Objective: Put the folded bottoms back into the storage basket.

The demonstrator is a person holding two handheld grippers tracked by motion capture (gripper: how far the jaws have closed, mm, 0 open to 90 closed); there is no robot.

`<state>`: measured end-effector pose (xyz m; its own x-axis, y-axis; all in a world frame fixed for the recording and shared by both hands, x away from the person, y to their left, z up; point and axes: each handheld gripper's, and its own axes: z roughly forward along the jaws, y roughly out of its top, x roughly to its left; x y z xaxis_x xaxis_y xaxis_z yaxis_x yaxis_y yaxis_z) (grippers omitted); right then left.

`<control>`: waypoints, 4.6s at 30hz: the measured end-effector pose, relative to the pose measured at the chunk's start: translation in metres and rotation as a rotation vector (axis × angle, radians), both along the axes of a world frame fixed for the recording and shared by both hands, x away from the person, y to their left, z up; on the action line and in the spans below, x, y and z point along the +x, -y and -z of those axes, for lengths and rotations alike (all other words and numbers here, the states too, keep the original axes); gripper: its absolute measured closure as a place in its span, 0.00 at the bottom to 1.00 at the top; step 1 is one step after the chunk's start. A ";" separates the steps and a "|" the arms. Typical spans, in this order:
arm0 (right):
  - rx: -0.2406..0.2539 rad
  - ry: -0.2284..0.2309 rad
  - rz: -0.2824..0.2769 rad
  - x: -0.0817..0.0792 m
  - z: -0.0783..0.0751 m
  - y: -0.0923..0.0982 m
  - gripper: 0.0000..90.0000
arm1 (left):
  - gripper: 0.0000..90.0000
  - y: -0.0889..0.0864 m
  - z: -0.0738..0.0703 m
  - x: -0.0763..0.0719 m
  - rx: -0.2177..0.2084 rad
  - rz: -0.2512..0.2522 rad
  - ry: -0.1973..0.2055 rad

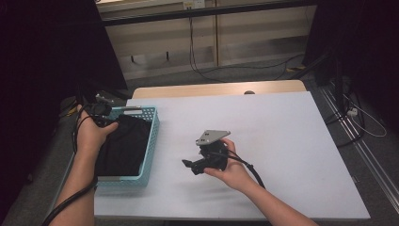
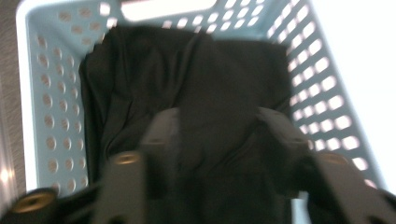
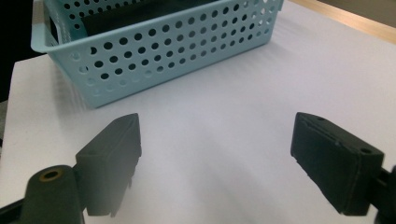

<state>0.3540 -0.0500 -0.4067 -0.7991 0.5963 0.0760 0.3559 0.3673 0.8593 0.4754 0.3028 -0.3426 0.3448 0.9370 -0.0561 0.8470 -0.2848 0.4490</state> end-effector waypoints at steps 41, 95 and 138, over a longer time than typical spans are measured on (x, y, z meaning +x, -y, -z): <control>-0.038 0.001 0.057 -0.015 0.015 0.043 0.17 | 1.00 0.001 0.066 -0.033 0.054 0.090 -0.209; -0.028 -0.018 0.096 -0.010 0.020 0.060 0.17 | 0.93 -0.044 0.055 0.008 0.010 -0.093 -0.022; -0.027 -0.025 0.177 -0.043 0.022 0.147 0.17 | 0.29 0.116 0.003 -0.031 -0.215 0.339 0.077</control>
<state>0.3110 -0.1970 -0.4283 -0.6795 0.7297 0.0765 0.4381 0.3198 0.8401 0.4444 0.1871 -0.3460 0.6428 0.7394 -0.2004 0.6831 -0.4347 0.5869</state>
